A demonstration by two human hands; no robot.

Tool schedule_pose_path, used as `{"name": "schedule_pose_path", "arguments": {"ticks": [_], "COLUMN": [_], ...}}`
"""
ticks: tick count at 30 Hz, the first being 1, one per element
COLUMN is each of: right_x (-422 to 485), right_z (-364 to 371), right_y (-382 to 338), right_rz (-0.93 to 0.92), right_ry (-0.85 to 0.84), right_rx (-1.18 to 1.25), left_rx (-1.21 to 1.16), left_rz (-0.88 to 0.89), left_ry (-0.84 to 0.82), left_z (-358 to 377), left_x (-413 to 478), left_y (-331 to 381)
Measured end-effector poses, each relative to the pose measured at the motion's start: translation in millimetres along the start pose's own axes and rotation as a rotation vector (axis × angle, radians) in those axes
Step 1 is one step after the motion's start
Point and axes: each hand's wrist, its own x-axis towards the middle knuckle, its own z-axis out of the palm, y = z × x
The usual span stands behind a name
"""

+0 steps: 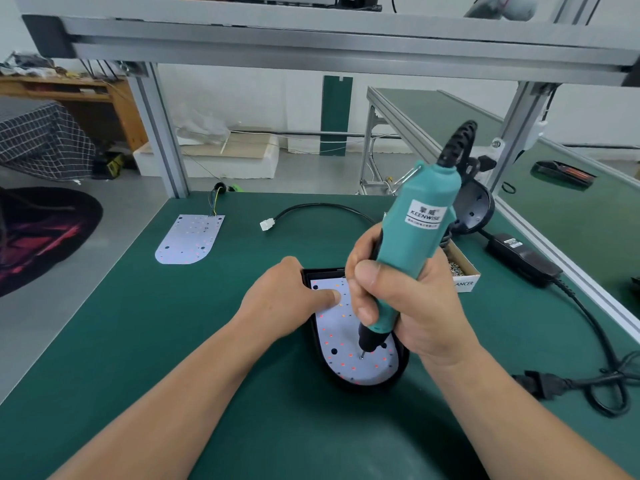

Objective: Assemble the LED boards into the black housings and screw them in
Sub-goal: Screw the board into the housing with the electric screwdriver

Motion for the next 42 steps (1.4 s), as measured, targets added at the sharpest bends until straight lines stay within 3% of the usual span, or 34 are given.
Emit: {"name": "schedule_pose_path", "arguments": {"ticks": [11, 16, 19, 23, 28, 31, 34, 37, 42], "right_x": [-1, -3, -1, 1, 4, 5, 5, 5, 6], "right_z": [-5, -4, -11, -28, -45, -48, -48, -47, -47], "right_y": [4, -6, -13, -12, -4, -2, 0, 0, 0], "right_rz": [0.048, -0.002, -0.079, -0.016, 0.016, 0.014, 0.029, 0.037, 0.033], "right_ry": [0.018, 0.023, 0.109, 0.327, 0.558, 0.612, 0.638, 0.645, 0.635], "right_rx": [-0.04, 0.13, 0.244, 0.362, 0.5, 0.525, 0.54, 0.537, 0.536], "left_rx": [-0.006, 0.001, -0.034, -0.069, -0.335, -0.9, -1.381, -1.452, -1.267], "left_rz": [0.026, 0.013, 0.025, 0.051, -0.097, -0.187, -0.231, -0.211, -0.129], "left_ry": [-0.006, -0.013, -0.033, -0.102, -0.043, -0.026, -0.211, -0.367, -0.472], "left_z": [0, -1, -2, -7, -20, -28, -36, -35, -24], "left_x": [0, 2, 1, 3, 2, 4, -1, -9, -23], "left_y": [0, -1, -3, -8, -8, -7, -2, 7, 15]}}
